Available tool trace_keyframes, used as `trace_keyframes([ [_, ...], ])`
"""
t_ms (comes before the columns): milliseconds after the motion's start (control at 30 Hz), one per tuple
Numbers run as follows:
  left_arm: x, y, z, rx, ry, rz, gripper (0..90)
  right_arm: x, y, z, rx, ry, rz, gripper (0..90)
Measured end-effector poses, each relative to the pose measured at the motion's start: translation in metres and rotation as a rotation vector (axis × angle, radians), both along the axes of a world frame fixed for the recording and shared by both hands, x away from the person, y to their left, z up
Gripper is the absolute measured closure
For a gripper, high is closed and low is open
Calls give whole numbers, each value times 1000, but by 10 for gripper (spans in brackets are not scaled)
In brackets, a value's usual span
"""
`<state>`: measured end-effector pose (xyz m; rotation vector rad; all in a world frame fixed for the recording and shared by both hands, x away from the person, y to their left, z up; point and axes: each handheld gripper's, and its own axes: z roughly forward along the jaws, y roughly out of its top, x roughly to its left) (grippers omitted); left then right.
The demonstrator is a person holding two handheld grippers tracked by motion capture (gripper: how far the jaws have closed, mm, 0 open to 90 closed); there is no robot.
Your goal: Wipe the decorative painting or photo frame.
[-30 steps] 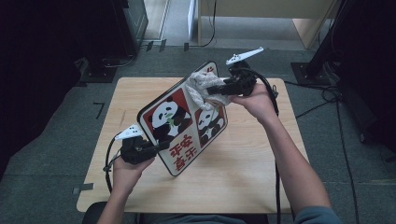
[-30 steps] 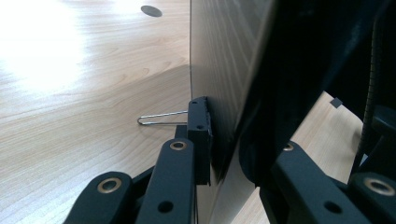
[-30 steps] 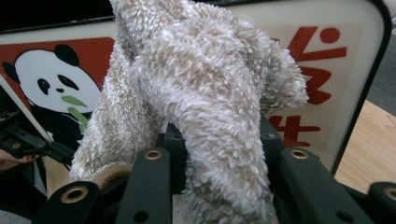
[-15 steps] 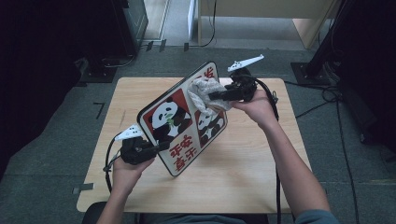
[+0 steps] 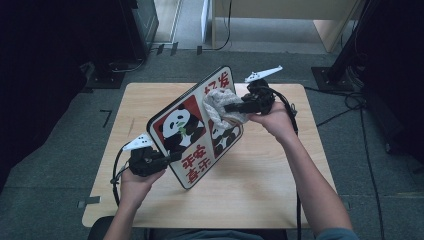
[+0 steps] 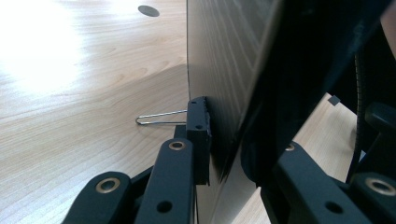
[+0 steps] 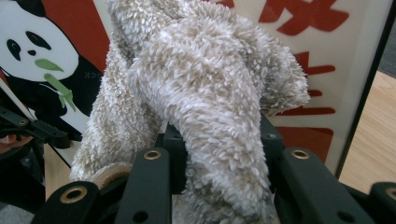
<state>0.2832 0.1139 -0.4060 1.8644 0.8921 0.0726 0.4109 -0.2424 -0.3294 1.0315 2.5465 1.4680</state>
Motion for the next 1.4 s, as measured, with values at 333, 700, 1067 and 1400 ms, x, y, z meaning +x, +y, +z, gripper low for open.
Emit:
trace_keyframes([
  [333, 0, 0, 0, -4, 1, -2, 782, -1, -3, -14, -8, 27, 0, 668],
  [700, 0, 0, 0, -4, 3, -6, 779, -3, -5, -29, 1, 49, -6, 667],
  [1067, 0, 0, 0, -3, 1, -8, 778, -4, -10, -47, -6, 68, -1, 665],
  [1400, -1, 0, 0, -6, 3, -9, 777, -6, -14, -62, -14, 90, -2, 662],
])
